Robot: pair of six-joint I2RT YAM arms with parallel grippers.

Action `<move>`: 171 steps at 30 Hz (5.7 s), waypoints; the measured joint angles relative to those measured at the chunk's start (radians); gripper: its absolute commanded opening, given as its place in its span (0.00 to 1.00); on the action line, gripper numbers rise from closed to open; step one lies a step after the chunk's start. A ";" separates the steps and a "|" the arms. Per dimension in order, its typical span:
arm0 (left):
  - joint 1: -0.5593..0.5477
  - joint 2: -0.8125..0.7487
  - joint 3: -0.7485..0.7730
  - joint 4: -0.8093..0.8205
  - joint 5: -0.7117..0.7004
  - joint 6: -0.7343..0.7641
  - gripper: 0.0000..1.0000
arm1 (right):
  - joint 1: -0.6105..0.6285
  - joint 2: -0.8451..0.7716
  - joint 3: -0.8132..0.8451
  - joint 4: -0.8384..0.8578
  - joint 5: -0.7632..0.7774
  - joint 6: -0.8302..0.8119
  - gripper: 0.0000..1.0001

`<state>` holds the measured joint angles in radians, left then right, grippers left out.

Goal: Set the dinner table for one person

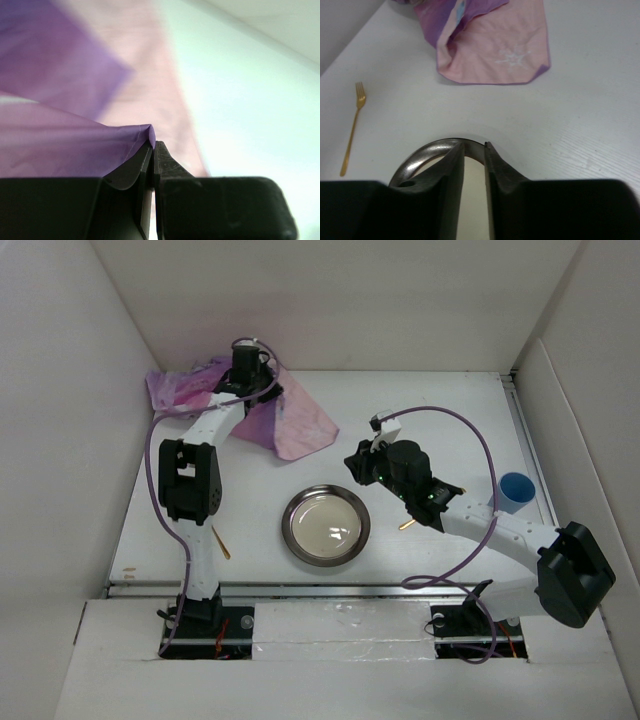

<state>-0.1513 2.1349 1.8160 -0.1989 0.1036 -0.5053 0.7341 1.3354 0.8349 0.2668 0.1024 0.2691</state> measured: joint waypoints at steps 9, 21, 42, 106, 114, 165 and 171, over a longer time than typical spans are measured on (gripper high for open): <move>-0.299 -0.143 -0.141 0.464 0.153 -0.236 0.41 | -0.054 -0.039 0.017 -0.085 0.080 0.016 0.21; -0.323 -0.392 -0.615 0.456 -0.106 -0.180 0.54 | -0.151 -0.097 -0.030 -0.124 0.155 0.121 0.50; 0.259 -0.780 -1.219 0.441 -0.192 -0.576 0.62 | -0.321 0.440 0.325 -0.073 -0.136 0.165 0.56; 0.276 -0.887 -1.270 0.533 -0.179 -0.551 0.34 | -0.502 -0.167 -0.246 -0.123 -0.209 0.201 0.70; 0.276 -0.940 -1.277 0.516 -0.215 -0.543 0.40 | -0.410 -0.095 -0.243 -0.135 -0.177 0.249 0.64; 0.273 -0.695 -1.104 0.130 -0.282 -0.484 0.42 | -0.517 0.359 -0.149 0.089 -0.293 0.518 0.23; 0.273 -0.677 -1.105 0.142 -0.271 -0.491 0.42 | -0.543 0.366 -0.149 0.129 -0.281 0.542 0.07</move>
<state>0.1215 1.4582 0.7113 -0.0566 -0.1673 -0.9958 0.1913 1.7016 0.6857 0.3954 -0.1783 0.8108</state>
